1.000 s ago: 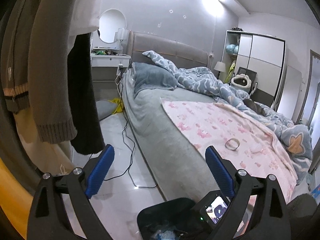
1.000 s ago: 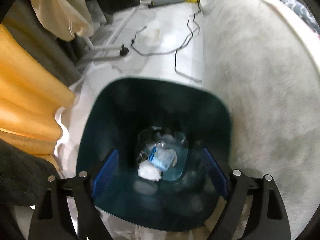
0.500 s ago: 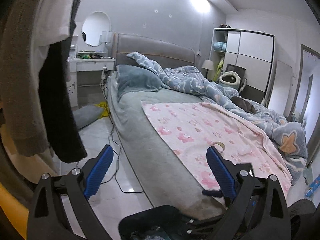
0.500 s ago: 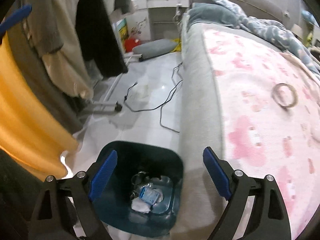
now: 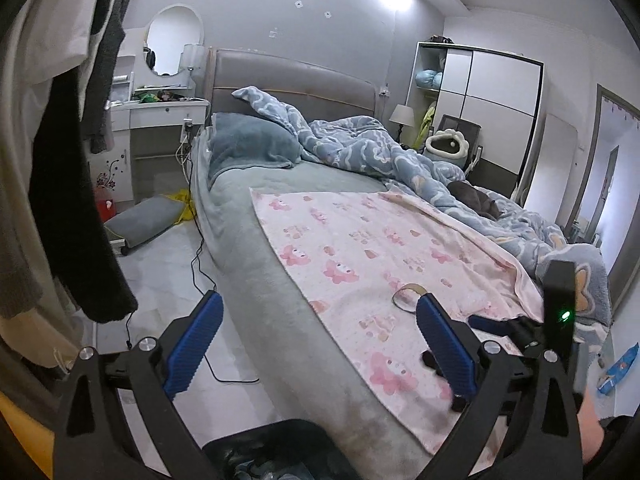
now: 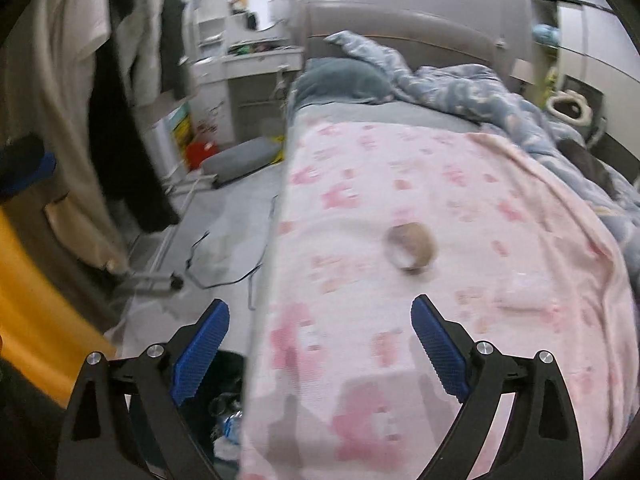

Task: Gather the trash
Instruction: 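Move both tools back up toward the tape roll on the bed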

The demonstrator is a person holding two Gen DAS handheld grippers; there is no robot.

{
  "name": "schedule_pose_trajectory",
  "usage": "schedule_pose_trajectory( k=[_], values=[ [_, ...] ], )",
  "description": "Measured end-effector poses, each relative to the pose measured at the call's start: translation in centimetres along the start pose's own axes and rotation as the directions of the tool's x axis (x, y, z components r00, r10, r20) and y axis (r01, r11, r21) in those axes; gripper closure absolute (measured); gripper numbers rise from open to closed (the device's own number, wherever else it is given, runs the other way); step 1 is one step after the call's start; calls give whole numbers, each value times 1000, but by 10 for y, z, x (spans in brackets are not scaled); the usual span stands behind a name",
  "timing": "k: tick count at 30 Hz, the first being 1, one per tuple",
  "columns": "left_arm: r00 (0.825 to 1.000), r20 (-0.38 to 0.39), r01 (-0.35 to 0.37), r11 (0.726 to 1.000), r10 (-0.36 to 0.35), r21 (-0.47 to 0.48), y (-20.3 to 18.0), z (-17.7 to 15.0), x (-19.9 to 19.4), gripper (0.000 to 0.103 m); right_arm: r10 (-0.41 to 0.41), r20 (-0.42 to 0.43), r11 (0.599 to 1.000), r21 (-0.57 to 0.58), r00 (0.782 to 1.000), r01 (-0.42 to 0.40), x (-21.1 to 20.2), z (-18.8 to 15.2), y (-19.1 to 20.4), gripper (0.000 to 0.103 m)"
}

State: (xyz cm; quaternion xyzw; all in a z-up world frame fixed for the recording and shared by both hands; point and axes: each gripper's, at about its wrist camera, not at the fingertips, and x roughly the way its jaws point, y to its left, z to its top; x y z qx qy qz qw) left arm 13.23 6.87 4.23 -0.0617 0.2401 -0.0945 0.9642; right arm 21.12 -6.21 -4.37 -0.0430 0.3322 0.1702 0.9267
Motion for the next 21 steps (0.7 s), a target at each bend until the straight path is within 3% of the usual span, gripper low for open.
schedule_pose_trajectory(
  k=[10,21],
  values=[
    [997,-55,47,999,-46,16,-29,-2,51,4,-53,16,986,162,998,50,-10,-1,-82,8],
    [991,-106,87,995,-82,50,-57,-7,104,4,-122,15,976,185,992,117,-9,5,-134,8]
  ],
)
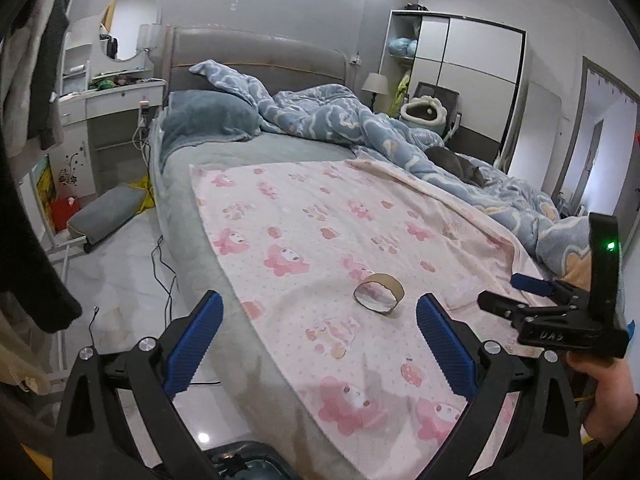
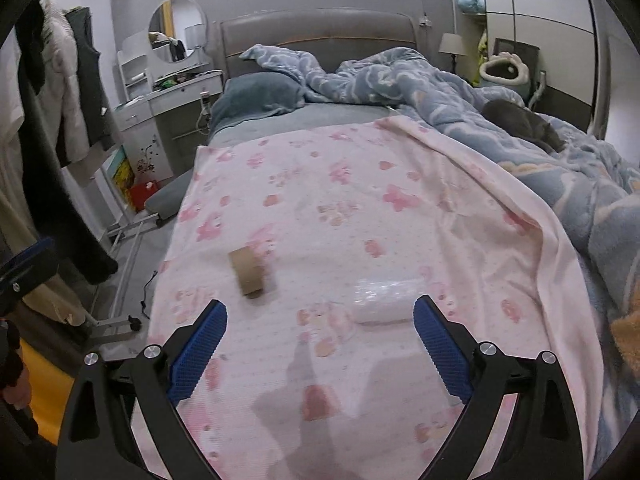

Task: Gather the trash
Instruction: 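Move both tools back up toward the tape roll on the bed, then grasp the bubble-wrap roll with the right tool while the left grasps the cardboard tape roll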

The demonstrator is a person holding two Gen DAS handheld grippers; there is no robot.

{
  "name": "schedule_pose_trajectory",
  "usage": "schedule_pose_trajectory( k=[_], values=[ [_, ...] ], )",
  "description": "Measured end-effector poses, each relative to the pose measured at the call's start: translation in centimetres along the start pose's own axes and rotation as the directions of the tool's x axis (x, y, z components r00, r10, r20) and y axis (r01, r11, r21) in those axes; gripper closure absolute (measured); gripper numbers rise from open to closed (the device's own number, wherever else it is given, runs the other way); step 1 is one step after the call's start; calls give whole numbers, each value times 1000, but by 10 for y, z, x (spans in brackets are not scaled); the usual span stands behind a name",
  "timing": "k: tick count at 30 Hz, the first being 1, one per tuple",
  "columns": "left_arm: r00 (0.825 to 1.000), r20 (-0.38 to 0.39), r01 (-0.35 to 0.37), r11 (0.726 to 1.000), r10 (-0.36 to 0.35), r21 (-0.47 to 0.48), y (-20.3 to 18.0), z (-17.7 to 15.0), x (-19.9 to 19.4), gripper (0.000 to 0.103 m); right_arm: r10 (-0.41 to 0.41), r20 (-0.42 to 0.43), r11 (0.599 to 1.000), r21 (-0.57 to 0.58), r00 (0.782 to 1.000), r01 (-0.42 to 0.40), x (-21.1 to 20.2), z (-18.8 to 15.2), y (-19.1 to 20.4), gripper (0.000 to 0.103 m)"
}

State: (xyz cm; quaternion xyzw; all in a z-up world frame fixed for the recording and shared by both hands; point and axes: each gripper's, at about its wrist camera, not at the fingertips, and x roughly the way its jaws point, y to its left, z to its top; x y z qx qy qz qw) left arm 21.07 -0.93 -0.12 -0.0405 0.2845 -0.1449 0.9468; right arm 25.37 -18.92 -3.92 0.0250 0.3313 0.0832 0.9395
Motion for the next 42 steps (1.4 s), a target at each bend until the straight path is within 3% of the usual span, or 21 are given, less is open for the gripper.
schedule_pose_trajectory(
  k=[9,26,30,33,42],
  values=[
    [998,-52,26,999,-24,31,-16,5,50,4,-27,-42,1000,-1,999,27,25,9,-31,8],
    [986,-138,89,996,-89,-10,-30,6,116,4,-58,-159,998,11,986,61,81,5,-39,8],
    [983,-151,98,995,-100,-23,-32,5,126,5,-61,-191,998,1,980,63,89,1,-41,29],
    [981,-161,102,994,-106,-34,-35,4,132,5,-50,-198,998,13,979,53,91,0,-45,38],
    [975,-196,99,995,-103,-31,-47,-3,148,5,-28,-159,999,24,987,32,77,5,-54,41]
  ],
)
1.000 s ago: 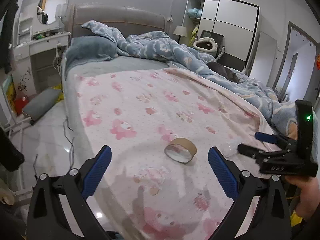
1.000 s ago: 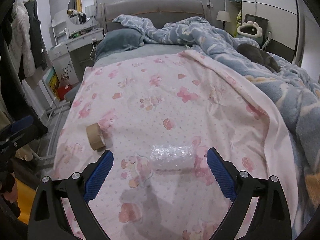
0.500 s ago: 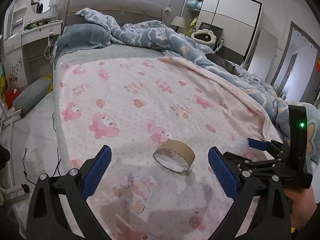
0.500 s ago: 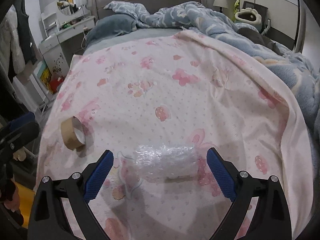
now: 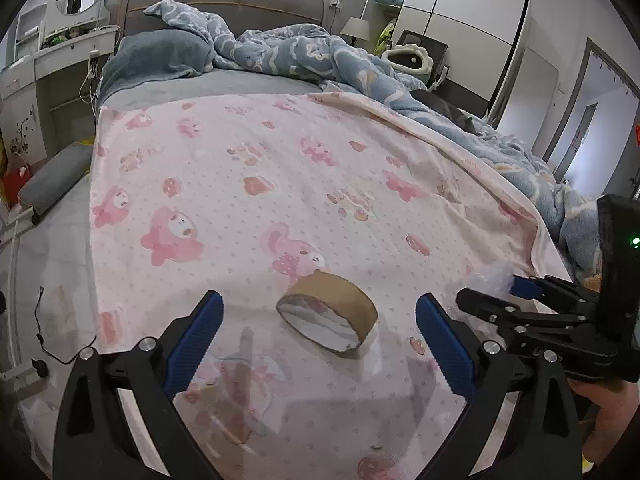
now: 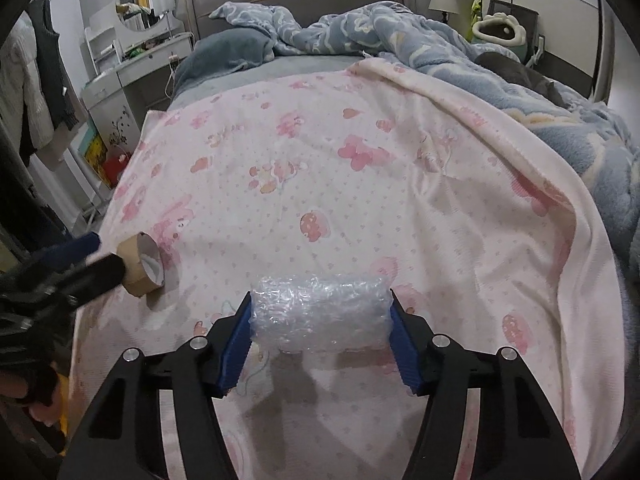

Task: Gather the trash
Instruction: 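Grasp the bubble-wrap roll with the right tool while the left grasps the cardboard tape roll, then carry the tape roll and bubble wrap in both tools over the teal bin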

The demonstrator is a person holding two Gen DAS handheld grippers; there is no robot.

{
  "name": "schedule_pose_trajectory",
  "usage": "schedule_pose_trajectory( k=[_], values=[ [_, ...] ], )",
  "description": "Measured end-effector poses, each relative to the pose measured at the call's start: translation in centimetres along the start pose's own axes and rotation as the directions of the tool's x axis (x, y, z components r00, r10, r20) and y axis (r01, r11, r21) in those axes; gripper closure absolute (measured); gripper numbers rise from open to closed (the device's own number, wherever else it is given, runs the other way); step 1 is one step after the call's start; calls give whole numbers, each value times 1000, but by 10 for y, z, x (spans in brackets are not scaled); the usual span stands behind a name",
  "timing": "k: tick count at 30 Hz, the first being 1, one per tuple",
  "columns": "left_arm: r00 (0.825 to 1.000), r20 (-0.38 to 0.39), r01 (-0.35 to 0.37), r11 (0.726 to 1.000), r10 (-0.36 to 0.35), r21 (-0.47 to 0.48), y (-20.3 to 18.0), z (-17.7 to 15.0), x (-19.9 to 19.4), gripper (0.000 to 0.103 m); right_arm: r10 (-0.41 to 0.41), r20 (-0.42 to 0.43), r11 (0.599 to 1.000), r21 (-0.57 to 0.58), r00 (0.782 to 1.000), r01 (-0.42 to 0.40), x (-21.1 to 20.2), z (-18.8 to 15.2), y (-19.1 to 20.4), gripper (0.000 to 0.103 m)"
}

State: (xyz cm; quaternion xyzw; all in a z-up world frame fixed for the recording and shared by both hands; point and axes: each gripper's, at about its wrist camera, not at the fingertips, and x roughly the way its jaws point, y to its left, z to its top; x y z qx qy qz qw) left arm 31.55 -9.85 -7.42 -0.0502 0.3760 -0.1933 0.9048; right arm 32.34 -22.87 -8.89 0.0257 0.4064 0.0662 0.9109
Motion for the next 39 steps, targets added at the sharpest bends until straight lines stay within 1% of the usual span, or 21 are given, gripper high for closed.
schedule_pose_trajectory(
  k=[2,10,12,13,18,20,21,25,27,34,37,39],
  values=[
    [1000,-7,4,1000,-4,-8,-1,-1,5,5,11,11,1000,3,1000,-11,-5,1,-3,41],
    [999,-29,-17,1000,16,-25,-6,-4,24,7,48,38,998,26,998,-49,-20,1,-19,41],
    [999,-33,-24,999,23,-24,-8,-5,28,11,53,39,998,32,998,-55,-23,0,-23,41],
    [999,-38,-35,999,34,-23,-8,-5,30,16,54,40,998,32,998,-55,-25,0,-25,41],
    [997,-41,-65,997,64,-41,-9,-6,37,30,58,41,997,40,997,-59,-30,-2,-32,41],
    [997,-39,-69,997,67,-45,-9,-5,37,42,59,44,997,40,997,-61,-33,-2,-34,41],
    [996,-39,-77,996,76,-46,-9,-5,37,44,58,45,998,37,997,-60,-35,-2,-35,41],
    [997,-30,-70,995,68,-64,-8,-5,33,45,51,43,998,18,998,-52,-40,-5,-36,41],
    [998,-19,-65,996,64,-65,-9,-5,26,46,66,46,997,29,997,-67,-44,-5,-37,41],
    [999,-14,-42,999,41,-16,-24,-13,4,46,80,73,996,37,994,-83,-57,-5,-30,41],
    [1000,-25,-8,1000,8,-7,-29,-22,-8,46,82,70,996,32,994,-84,-60,-8,-24,41],
    [999,-33,-7,1000,8,23,-36,-32,-17,46,81,70,996,30,994,-84,-63,-11,-21,41]
  ],
)
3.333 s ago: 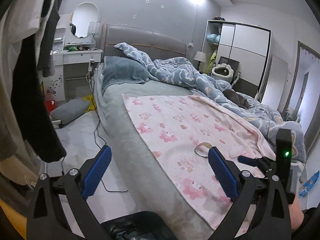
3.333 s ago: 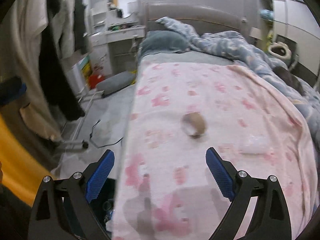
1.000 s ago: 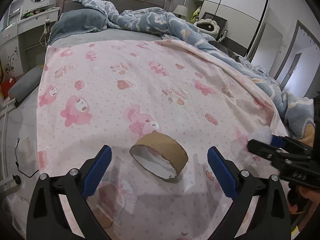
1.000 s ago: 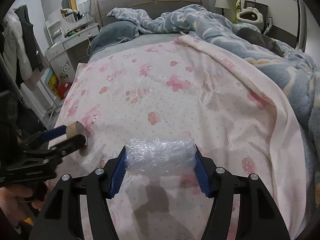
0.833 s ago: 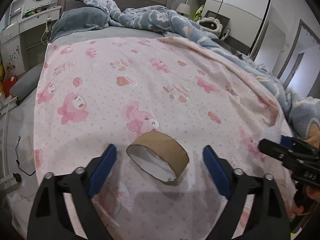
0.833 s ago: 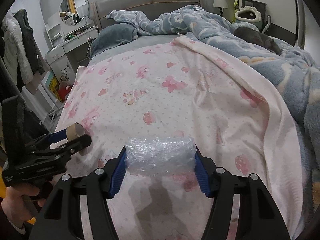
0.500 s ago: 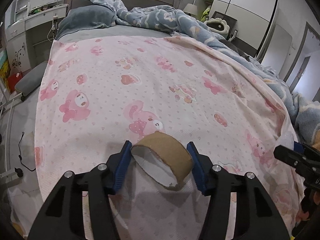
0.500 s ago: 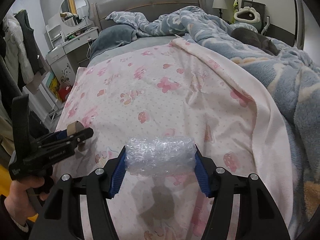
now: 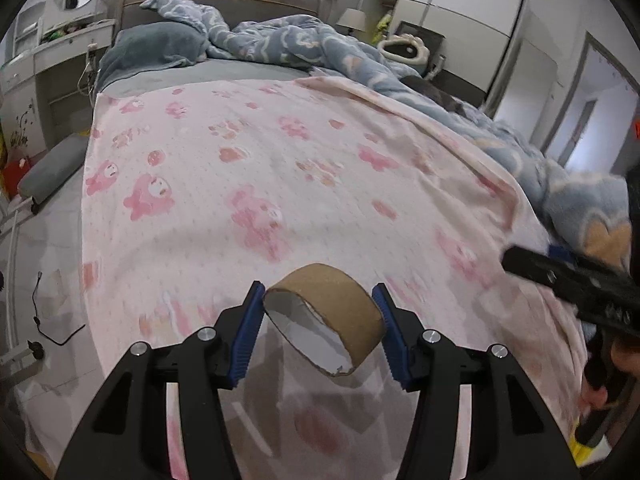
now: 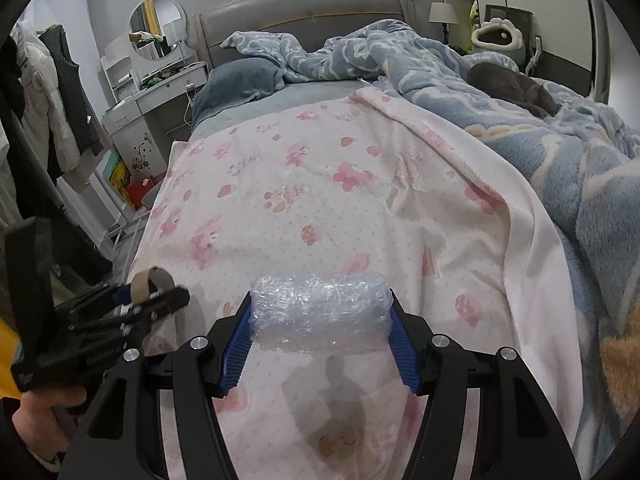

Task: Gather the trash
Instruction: 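Carry the tape roll and bubble wrap in both tools over the teal bin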

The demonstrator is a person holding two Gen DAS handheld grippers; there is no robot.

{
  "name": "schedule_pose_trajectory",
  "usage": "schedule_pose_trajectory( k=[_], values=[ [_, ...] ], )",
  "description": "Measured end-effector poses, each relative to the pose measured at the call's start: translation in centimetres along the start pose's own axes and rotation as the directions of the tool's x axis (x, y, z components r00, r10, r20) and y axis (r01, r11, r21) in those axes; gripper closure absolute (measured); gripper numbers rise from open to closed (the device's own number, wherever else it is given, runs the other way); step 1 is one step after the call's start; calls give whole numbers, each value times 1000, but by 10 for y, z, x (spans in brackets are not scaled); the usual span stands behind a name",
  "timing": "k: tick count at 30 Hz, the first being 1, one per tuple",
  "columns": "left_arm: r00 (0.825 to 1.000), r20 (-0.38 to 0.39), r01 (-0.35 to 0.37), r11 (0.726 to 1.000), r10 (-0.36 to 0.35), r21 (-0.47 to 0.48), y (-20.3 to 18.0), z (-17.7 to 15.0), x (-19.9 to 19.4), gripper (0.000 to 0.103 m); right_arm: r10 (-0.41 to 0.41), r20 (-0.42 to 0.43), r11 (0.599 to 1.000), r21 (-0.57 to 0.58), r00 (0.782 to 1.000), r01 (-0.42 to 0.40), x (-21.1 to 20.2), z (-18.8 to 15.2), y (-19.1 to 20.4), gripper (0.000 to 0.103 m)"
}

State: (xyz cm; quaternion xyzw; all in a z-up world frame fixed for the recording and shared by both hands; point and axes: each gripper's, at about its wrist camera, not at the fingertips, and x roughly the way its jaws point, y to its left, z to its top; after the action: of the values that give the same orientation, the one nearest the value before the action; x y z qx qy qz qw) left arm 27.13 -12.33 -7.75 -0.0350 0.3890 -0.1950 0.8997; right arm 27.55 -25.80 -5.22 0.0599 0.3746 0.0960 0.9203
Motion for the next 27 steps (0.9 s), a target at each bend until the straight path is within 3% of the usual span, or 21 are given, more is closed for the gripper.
schedule_pose_trajectory(
  k=[5,9,22,27],
  values=[
    [1000,13,2,999,-2,37,-10,-17,-22,46,2,-8,1000,2,1000,-2,-12,-17,15,41],
    [998,44,-39,996,35,80,-14,-27,-39,45,-9,0,1000,-9,1000,9,-22,-32,26,41],
    [991,50,-125,992,125,11,19,-70,-98,45,52,45,999,9,998,-53,-66,-65,62,41],
    [984,23,-174,985,174,-4,35,-89,-110,45,81,52,997,-19,995,-80,-76,-73,93,41]
  ],
)
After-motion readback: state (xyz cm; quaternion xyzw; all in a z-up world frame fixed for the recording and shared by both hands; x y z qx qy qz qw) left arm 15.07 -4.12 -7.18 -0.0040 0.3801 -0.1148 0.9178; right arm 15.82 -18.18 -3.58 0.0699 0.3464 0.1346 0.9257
